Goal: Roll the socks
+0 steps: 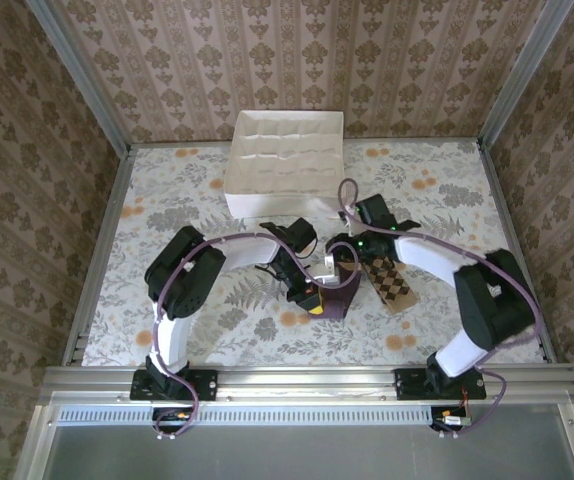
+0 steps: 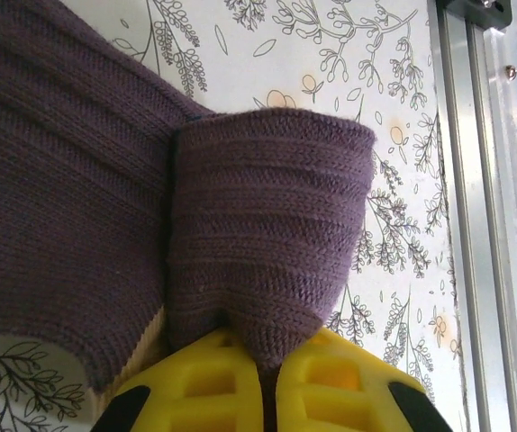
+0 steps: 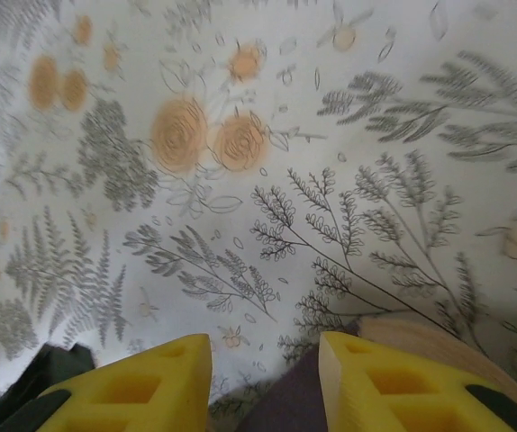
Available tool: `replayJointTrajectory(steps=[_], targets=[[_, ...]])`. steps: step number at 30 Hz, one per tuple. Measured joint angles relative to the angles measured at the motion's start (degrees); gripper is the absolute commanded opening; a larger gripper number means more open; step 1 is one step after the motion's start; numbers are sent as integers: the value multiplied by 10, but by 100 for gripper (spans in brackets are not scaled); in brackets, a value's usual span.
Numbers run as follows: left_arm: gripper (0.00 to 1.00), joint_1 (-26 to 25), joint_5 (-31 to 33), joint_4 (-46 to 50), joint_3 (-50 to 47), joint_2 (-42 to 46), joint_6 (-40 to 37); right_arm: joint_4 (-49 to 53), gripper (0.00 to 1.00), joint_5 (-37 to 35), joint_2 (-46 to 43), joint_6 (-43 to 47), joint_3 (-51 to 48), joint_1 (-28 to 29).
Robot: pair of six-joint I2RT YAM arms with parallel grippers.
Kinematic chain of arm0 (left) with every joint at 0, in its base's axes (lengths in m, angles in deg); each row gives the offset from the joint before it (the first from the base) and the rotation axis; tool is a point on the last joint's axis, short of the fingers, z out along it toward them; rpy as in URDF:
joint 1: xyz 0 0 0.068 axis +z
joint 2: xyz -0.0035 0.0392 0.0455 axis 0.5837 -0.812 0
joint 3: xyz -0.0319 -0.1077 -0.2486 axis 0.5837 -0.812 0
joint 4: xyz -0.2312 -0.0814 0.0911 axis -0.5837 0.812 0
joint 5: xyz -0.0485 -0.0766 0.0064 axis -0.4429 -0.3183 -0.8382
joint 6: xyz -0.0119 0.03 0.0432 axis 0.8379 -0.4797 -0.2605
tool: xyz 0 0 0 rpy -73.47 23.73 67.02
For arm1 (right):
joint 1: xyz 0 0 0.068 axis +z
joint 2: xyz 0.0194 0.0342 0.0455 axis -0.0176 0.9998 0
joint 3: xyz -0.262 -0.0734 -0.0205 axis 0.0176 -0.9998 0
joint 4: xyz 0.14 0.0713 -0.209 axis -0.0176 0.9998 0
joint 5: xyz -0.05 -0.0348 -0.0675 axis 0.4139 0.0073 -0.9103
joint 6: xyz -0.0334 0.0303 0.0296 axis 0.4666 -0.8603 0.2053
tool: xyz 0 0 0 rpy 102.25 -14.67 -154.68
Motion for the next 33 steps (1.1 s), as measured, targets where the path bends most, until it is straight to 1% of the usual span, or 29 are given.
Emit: replayJointTrajectory(steps=[5, 9, 12, 16, 19, 22, 27, 33], targets=[[0, 0, 0, 0, 0, 0, 4, -4, 40, -12, -99, -9, -72, -32], [0, 0, 0, 1, 1, 0, 4, 3, 42, -9, -174, -23, -129, -35], [0, 1, 0, 5, 4, -2, 4, -7, 46, -5, -238, -43, -184, -8], [0, 2, -2, 11, 8, -5, -1, -48, 51, 3, -296, -66, -268, 54], [0, 3, -3, 15, 10, -6, -9, -80, 54, 3, -311, -74, -317, 88], [0, 6, -5, 27, 19, -12, -15, -109, 56, -2, -316, -73, -345, 101], [0, 8, -10, 39, 27, -19, -23, -152, 58, -9, -314, -69, -350, 106], [0, 10, -15, 41, 28, -22, -24, -182, 58, -9, -283, -55, -349, 120]])
